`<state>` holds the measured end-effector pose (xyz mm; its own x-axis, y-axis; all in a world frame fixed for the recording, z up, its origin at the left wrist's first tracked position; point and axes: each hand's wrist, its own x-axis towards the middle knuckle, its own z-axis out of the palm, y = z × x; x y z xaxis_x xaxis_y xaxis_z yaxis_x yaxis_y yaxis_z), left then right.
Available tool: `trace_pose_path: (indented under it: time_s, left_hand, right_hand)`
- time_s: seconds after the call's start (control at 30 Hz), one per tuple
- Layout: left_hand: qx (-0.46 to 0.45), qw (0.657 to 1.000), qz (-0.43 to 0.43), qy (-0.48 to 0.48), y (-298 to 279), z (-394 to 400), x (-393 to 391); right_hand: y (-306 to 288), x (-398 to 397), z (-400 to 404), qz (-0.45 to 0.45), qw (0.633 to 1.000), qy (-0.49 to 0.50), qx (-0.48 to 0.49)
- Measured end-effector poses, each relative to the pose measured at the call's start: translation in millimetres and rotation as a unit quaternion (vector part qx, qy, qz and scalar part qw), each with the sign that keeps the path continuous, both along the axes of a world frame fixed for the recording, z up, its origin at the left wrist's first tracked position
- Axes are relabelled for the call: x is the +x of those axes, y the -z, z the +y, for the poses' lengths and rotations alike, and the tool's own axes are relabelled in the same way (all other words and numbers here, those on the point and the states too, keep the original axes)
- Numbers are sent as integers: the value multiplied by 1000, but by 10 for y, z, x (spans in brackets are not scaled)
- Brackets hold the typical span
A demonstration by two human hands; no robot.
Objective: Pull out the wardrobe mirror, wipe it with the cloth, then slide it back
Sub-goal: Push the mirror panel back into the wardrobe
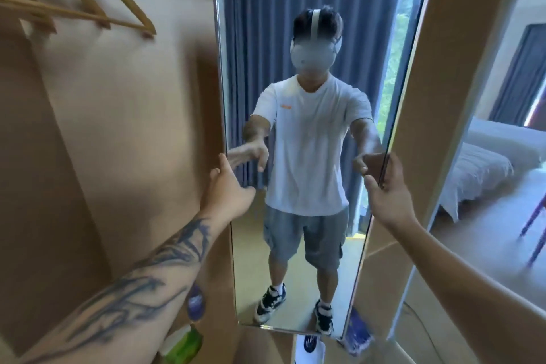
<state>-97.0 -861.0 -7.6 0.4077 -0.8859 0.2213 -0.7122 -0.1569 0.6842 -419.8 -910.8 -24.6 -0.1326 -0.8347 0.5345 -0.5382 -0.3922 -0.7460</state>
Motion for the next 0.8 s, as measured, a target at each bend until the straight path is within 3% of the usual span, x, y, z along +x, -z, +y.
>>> trace_pose_path:
  time_s: [0.17, 0.57, 0.8]
  left_hand:
    - [76, 996, -18, 46, 60, 24, 162]
    - [97, 980, -96, 147, 164, 130, 436]
    - [110, 967, -113, 200, 312, 184, 392]
  right_hand:
    - [-44, 135, 270, 4, 998, 56, -15]
    - [199, 492, 590, -57, 982, 175, -44]
    - [307, 573, 801, -24, 977, 188, -98]
